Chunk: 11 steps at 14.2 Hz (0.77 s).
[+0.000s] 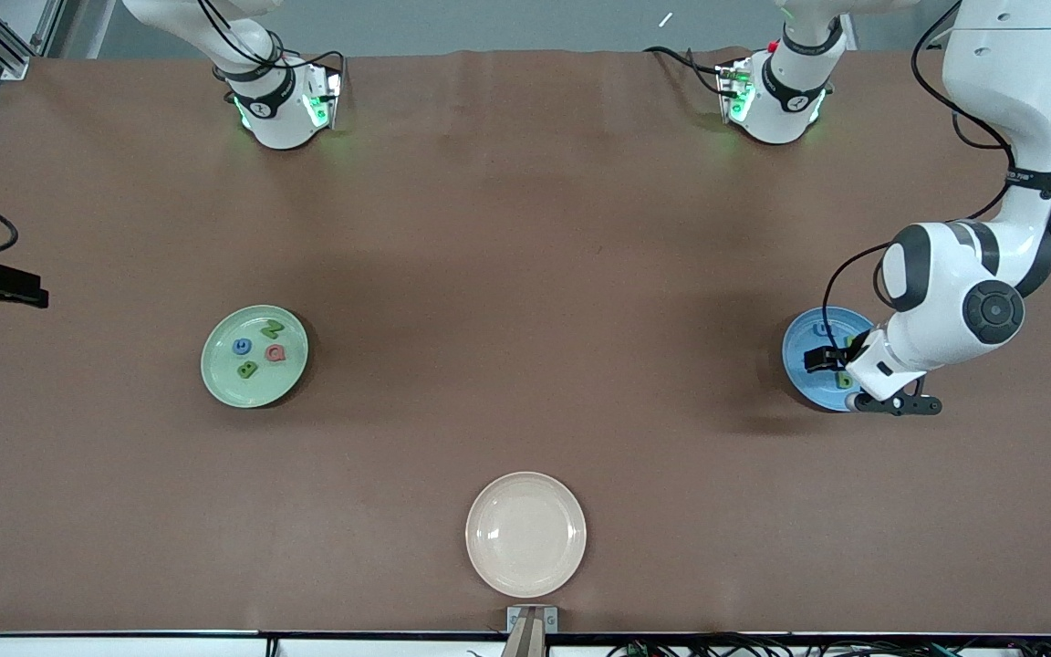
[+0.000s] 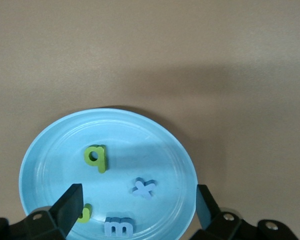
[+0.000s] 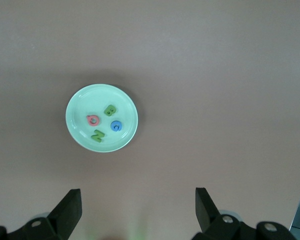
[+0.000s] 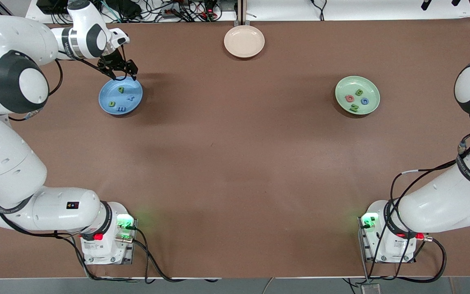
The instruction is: Sort upper and lower case letters into plates
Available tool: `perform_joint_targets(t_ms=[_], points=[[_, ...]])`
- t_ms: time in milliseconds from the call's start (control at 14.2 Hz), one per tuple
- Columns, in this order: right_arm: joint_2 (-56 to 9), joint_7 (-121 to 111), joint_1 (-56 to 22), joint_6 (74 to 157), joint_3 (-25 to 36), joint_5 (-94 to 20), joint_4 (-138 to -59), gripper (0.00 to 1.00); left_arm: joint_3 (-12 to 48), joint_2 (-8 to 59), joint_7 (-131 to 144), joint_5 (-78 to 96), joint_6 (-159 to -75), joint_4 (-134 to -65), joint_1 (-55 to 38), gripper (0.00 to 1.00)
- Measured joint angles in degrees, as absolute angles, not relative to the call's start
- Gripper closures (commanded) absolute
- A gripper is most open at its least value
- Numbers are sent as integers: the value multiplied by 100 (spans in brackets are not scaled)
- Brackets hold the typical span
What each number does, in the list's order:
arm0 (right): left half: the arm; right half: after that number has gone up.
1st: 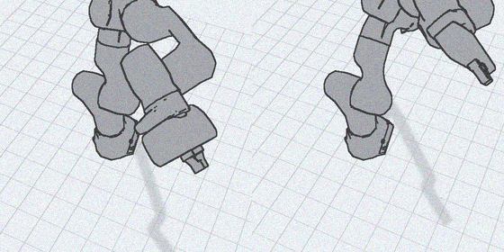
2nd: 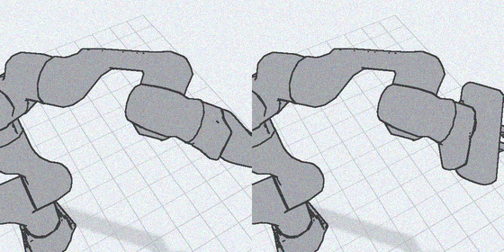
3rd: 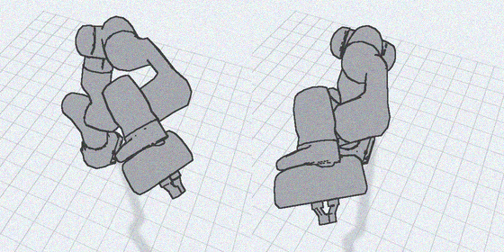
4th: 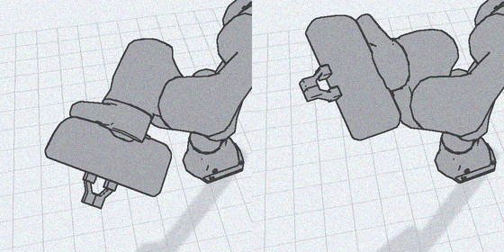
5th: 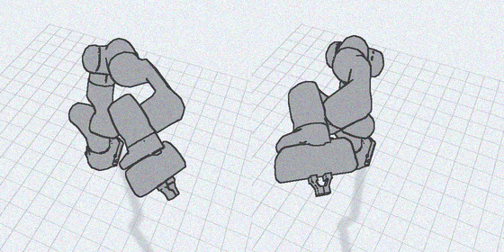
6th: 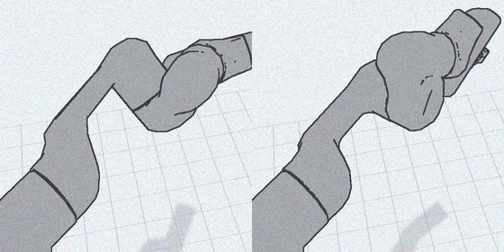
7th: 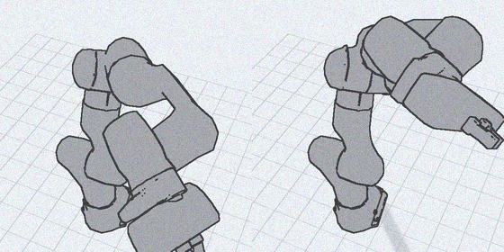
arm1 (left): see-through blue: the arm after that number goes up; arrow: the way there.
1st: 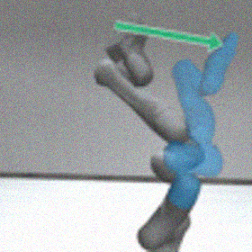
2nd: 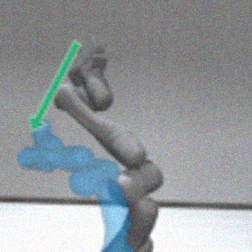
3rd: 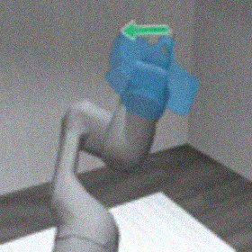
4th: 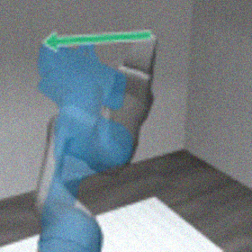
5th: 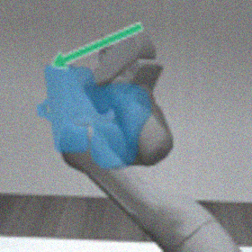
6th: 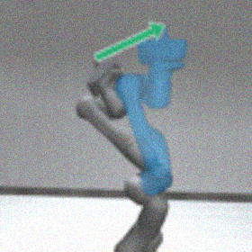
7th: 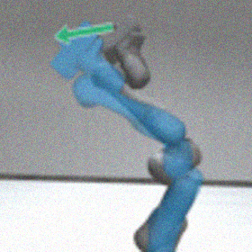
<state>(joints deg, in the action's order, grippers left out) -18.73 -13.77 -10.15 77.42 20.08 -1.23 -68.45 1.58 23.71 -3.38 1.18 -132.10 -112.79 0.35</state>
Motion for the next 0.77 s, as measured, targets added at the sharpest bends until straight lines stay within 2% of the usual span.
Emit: perform_joint_targets(t_ms=[421,773], points=[[-1606,-1378,-996,7474,2014,-154,-6868,0,192,2275,-326,118,-13047,-11252,35,1],[-1535,-1376,-730,7343,1711,-333,-6873,0,192,1740,-313,118,-12526,-11232,39,1]])
